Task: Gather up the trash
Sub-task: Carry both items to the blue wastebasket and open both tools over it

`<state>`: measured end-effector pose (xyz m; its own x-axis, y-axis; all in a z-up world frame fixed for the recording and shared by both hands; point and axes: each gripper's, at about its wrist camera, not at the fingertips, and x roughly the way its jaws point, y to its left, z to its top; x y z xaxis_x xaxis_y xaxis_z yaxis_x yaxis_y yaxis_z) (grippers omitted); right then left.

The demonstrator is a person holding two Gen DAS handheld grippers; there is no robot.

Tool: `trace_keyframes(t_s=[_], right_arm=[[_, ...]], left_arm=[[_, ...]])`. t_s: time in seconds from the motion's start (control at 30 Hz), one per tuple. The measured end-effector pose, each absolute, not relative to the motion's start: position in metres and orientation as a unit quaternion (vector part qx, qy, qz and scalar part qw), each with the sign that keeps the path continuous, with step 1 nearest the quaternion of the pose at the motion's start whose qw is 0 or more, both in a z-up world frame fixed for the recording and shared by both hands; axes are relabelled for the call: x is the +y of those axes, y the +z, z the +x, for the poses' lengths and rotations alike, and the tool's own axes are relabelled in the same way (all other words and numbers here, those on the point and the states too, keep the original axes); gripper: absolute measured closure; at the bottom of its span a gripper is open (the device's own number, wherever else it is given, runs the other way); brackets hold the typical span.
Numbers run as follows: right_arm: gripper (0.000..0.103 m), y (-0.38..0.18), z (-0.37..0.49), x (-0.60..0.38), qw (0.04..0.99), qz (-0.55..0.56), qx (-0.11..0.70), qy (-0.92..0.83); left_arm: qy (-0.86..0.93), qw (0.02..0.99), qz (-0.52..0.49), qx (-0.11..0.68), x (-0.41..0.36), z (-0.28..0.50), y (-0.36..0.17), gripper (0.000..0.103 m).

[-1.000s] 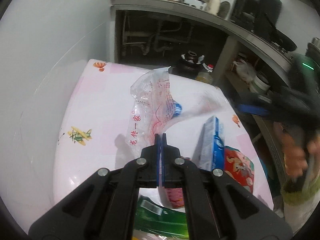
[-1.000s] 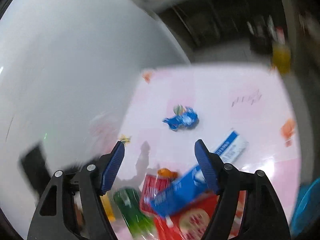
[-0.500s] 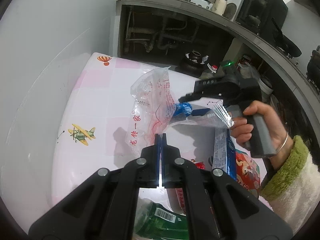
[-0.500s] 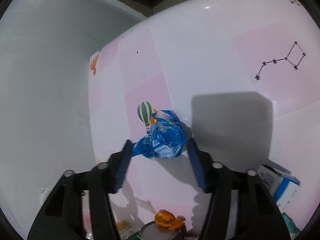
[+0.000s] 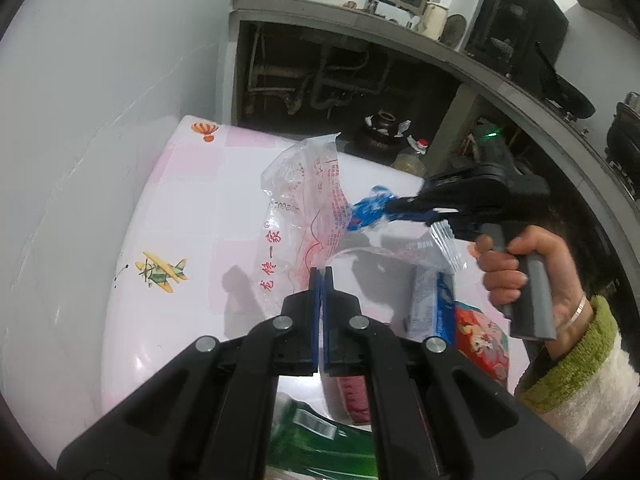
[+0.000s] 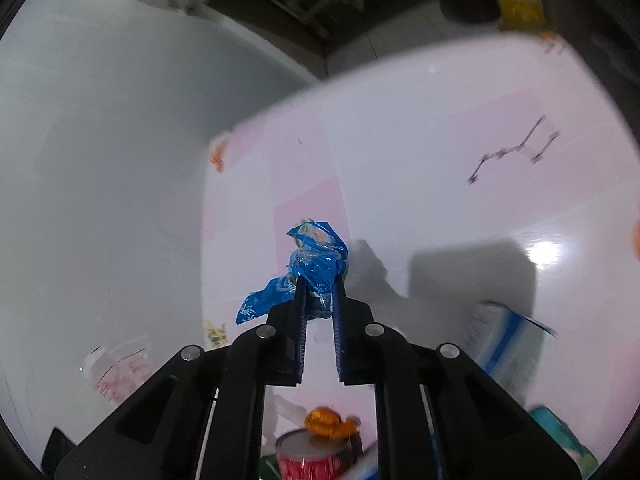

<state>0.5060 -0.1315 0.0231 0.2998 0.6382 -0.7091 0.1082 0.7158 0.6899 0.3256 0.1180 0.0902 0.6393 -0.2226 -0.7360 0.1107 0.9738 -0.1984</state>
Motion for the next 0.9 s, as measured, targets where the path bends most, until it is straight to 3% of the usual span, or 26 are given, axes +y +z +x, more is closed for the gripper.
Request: trace_keyframes(t_s=[0.2, 0.37, 0.67, 0.9], right_arm=[[0.091, 0.089, 0.415, -0.191, 0.811, 0.342, 0.445, 0.162], [0.091, 0.112, 0.303, -0.247, 0.872, 0.328, 0.350, 0.094], [0.091, 0.087, 0.112, -0.354, 0.889, 0.367, 0.254, -0.102], [0.091, 0.030, 0.009, -0.427, 0.849, 0.392, 0.246, -0.255]], left_arm=[[-0.133, 0.907, -0.048, 0.396, 0.087, 0.303, 0.117, 0.103], [-0.191, 0.902, -0.006, 0.387, 0.031, 0.280, 0.134, 0.103], [-0.329, 0.843, 0.071, 0.419, -0.120, 0.245, 0.132, 0.103], [-0.413, 0.752, 0.135, 0.495, -0.260, 0.224, 0.081, 0.103]])
